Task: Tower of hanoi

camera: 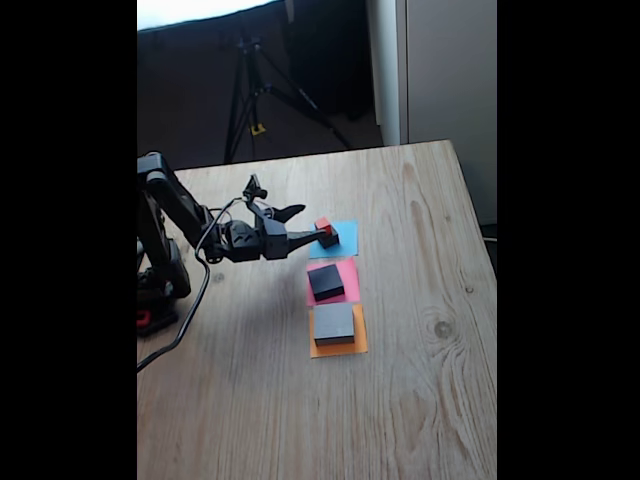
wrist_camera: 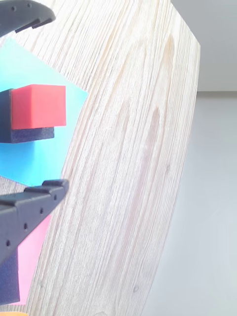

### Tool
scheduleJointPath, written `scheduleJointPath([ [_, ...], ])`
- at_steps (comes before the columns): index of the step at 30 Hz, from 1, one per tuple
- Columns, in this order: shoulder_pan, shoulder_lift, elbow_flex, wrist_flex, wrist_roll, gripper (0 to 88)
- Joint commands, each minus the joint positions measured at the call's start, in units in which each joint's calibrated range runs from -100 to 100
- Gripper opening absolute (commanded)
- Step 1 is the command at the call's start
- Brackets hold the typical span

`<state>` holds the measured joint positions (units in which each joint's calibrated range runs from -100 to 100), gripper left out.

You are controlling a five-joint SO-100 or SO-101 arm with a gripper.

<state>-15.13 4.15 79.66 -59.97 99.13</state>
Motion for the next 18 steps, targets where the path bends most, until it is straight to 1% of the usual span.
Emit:
scheduleJointPath([
  [1, -1.4, 3.6, -3.6, -4.0, 0.9, 36.6],
  [13, -3.2, 12.5, -11.9, -5.6, 0.9, 35.9],
  [18, -4.3, 14.6, -12.8, -6.0, 0.9, 35.5],
])
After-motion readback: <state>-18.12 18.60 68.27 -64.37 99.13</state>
